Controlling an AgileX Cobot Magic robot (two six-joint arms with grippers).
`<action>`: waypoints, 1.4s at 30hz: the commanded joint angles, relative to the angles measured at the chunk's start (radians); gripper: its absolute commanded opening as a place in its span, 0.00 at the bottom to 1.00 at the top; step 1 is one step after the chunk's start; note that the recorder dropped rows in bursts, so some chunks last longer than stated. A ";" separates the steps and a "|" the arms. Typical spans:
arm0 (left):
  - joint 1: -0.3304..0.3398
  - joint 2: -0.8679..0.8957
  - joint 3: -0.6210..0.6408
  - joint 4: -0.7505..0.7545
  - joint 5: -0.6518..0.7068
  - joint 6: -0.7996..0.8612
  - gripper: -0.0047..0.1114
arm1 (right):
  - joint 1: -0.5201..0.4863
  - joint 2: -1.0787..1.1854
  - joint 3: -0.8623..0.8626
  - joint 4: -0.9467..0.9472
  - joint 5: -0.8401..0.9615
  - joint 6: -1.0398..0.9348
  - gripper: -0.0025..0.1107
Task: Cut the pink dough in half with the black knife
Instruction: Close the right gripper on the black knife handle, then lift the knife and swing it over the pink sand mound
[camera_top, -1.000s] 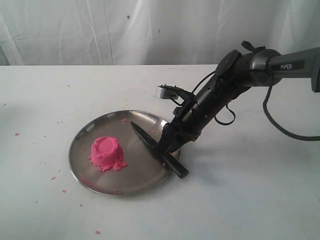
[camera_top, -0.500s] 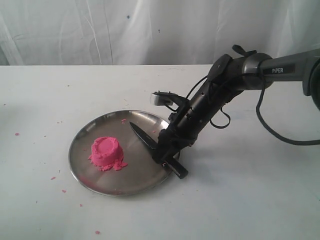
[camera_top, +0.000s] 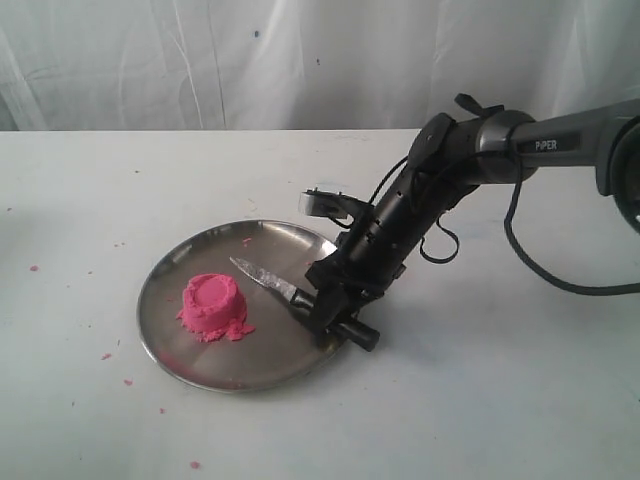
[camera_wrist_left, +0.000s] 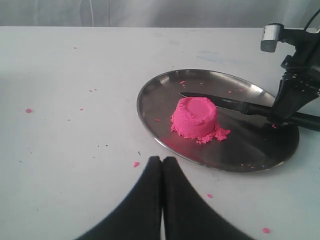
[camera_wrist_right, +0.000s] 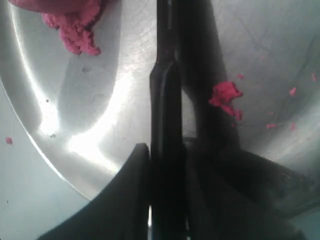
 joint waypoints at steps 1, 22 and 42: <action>0.001 -0.004 0.003 -0.002 -0.009 0.002 0.04 | 0.001 -0.001 -0.018 -0.020 -0.025 0.050 0.08; 0.001 -0.004 0.003 -0.002 -0.009 0.002 0.04 | 0.132 -0.404 0.027 -0.521 -0.125 0.335 0.02; 0.001 -0.004 0.003 -0.002 -0.009 0.002 0.04 | 0.368 -0.457 0.169 -0.902 -0.273 0.673 0.02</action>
